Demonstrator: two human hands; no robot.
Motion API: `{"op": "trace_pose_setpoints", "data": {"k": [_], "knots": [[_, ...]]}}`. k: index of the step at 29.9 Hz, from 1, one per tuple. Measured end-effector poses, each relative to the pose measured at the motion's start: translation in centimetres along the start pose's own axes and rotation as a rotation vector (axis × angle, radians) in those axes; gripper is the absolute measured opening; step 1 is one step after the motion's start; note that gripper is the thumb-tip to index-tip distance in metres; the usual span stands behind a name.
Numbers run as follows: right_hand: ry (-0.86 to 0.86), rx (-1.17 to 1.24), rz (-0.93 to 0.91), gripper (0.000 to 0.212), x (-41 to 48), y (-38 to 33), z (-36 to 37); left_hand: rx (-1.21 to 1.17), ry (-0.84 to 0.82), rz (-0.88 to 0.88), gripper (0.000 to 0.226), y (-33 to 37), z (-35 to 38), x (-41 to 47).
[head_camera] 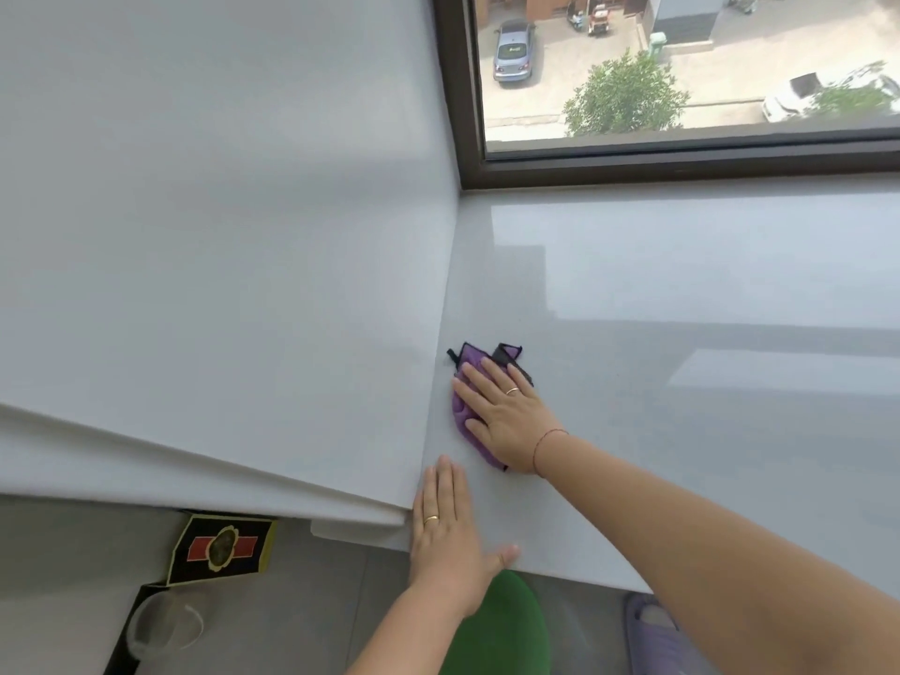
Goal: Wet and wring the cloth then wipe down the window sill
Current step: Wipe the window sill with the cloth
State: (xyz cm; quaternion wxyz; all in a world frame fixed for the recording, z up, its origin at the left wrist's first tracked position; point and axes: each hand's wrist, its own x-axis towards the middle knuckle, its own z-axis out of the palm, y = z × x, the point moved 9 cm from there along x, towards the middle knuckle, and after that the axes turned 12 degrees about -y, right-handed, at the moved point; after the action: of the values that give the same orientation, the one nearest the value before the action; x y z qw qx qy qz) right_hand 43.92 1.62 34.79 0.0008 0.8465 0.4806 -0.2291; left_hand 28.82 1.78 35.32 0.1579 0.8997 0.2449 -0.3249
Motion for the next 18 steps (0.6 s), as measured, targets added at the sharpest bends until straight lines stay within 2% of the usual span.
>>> {"op": "trace_pose_setpoints", "data": {"k": [3,5,8,9,12,14,16,18], "knots": [[0.031,0.067,0.19,0.058,0.0,7.0,-1.9,-0.068,0.047,-0.009,0.106,-0.3,-0.3,0.0],[0.038,0.154,0.33,0.059,-0.2,9.9,-2.3,-0.102,0.149,-0.03,0.094,-0.2,-1.6,0.0],[0.044,0.236,0.469,0.061,0.2,9.0,-2.3,-0.099,0.286,-0.052,0.079,0.9,-4.2,0.9],[0.038,0.234,0.433,0.061,0.7,7.2,-2.1,-0.116,0.296,-0.06,0.08,1.3,-4.7,1.5],[-0.029,0.148,0.1,0.058,2.4,0.5,-1.3,-0.177,0.321,-0.108,0.09,2.2,-6.1,3.5],[-0.06,0.079,-0.058,0.056,3.0,-0.8,-1.2,-0.227,0.331,-0.138,0.094,2.4,-6.8,4.6],[-0.039,0.016,-0.116,0.055,3.7,0.8,-2.0,-0.269,0.313,-0.128,0.099,2.9,-7.1,5.8],[-0.009,0.0,-0.077,0.055,4.6,4.1,-3.3,-0.304,0.286,-0.115,0.104,3.6,-7.3,7.0]]}}
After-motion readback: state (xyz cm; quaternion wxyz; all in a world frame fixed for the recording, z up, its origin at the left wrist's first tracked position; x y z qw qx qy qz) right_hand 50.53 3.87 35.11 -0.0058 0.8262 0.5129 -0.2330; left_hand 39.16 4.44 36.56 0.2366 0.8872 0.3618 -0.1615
